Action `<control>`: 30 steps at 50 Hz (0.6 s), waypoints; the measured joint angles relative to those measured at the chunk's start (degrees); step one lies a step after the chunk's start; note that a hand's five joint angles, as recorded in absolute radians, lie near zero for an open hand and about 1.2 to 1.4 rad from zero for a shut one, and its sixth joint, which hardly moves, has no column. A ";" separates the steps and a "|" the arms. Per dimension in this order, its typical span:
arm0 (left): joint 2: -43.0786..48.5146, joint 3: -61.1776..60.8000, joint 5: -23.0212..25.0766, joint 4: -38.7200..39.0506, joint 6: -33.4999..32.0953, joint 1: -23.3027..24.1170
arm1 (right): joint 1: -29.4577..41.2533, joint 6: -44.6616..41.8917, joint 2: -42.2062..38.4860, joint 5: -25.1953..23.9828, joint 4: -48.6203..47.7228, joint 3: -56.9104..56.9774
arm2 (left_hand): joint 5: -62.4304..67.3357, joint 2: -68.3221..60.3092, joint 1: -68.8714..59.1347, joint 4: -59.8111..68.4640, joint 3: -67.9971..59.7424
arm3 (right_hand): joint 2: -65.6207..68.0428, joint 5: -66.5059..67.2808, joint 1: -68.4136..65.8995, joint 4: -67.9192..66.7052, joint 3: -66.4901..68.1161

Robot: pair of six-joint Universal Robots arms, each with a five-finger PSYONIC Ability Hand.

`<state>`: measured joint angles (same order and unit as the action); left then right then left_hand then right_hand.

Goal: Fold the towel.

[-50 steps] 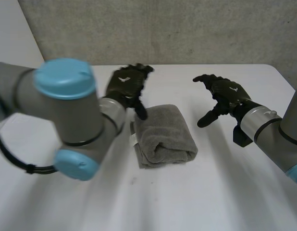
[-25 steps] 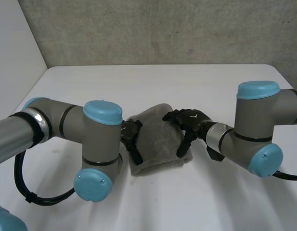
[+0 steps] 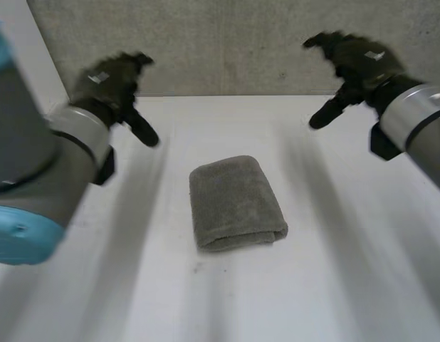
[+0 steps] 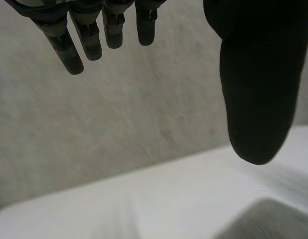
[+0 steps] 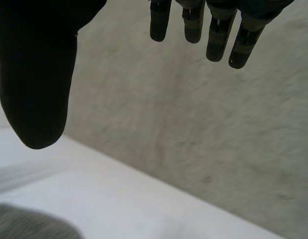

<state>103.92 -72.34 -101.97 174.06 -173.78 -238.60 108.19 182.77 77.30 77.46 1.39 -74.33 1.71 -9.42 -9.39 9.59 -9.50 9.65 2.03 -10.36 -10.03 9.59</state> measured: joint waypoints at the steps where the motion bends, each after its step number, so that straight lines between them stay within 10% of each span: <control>1: -1.44 -0.44 0.06 -0.02 -0.01 -0.63 | -0.30 0.23 0.93 0.77 0.05 -0.29 | 0.00 0.00 0.00 0.00 0.00 | 0.00 0.00 0.00 0.00 0.00; 12: -12.90 -5.23 1.55 -0.03 0.07 -2.91 | -0.79 -5.74 6.78 10.66 2.26 -2.84 | 0.00 0.00 0.00 0.00 0.00 | 0.00 0.00 0.00 0.00 0.00; 30: -13.71 -6.12 7.18 0.18 0.06 -4.74 | -0.22 -11.64 6.20 9.86 1.97 -4.39 | 0.00 0.00 0.00 0.00 0.00 | 0.00 0.00 0.00 0.00 0.00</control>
<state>90.21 -78.46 -94.78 174.24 -173.72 -243.34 107.97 171.13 83.50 87.32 3.36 -78.72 1.70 -9.42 -9.39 9.59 -9.50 9.65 2.03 -10.35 -10.03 9.59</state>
